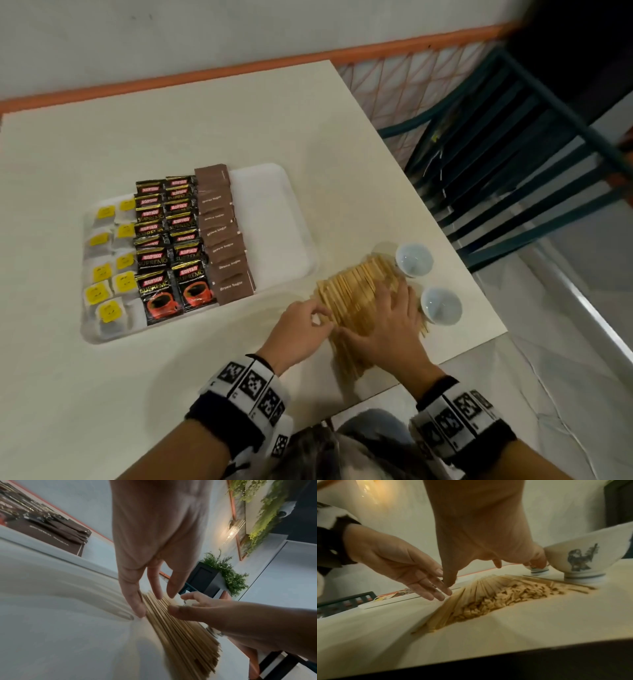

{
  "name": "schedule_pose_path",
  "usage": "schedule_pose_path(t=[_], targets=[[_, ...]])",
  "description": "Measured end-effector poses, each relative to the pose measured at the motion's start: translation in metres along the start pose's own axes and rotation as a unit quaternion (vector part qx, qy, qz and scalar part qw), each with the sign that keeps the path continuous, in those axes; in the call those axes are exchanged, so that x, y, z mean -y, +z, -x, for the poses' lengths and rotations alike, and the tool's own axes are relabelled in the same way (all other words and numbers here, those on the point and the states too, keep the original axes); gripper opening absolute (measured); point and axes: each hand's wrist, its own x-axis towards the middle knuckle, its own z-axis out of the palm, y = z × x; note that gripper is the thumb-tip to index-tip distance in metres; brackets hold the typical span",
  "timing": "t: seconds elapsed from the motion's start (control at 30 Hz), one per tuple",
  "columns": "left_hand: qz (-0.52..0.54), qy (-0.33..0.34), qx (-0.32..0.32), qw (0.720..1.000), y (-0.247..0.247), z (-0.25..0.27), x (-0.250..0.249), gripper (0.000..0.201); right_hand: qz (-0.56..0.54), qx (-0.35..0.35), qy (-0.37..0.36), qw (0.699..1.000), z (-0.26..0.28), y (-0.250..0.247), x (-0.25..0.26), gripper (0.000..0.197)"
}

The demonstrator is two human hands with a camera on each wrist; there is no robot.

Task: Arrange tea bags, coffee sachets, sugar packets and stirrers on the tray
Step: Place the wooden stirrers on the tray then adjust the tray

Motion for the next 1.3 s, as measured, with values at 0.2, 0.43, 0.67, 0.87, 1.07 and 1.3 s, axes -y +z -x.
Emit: schedule_pose_path(t=[0.2,0.43,0.67,0.87,1.07,1.3], targets=[[0.114,-0.033,-0.046,0.992,0.005,-0.004,-0.015,0.038,-0.029,-0.012,0.007,0.999,-0.01,0.006,-0.001,0.107],[0.219,-0.056,-0.061,0.972,0.014,-0.016,-0.017,0.054,-0.104,-0.022,-0.062,0.992,-0.009,0.01,0.012,0.095],[0.231,-0.062,-0.107,0.965,0.018,-0.019,-0.016,0.05,-0.089,-0.001,0.0,0.996,-0.009,-0.001,0.011,0.11],[0.247,-0.079,-0.121,0.958,0.019,-0.023,-0.02,0.07,-0.165,0.042,-0.007,0.985,-0.015,0.008,0.028,0.093],[0.255,-0.085,-0.083,0.96,0.018,-0.026,-0.022,0.042,-0.181,0.04,-0.006,0.983,-0.02,0.014,0.039,0.052],[0.286,-0.117,-0.068,0.949,0.014,-0.033,-0.025,0.03,-0.161,0.024,0.021,0.986,-0.027,0.015,0.049,0.043]])
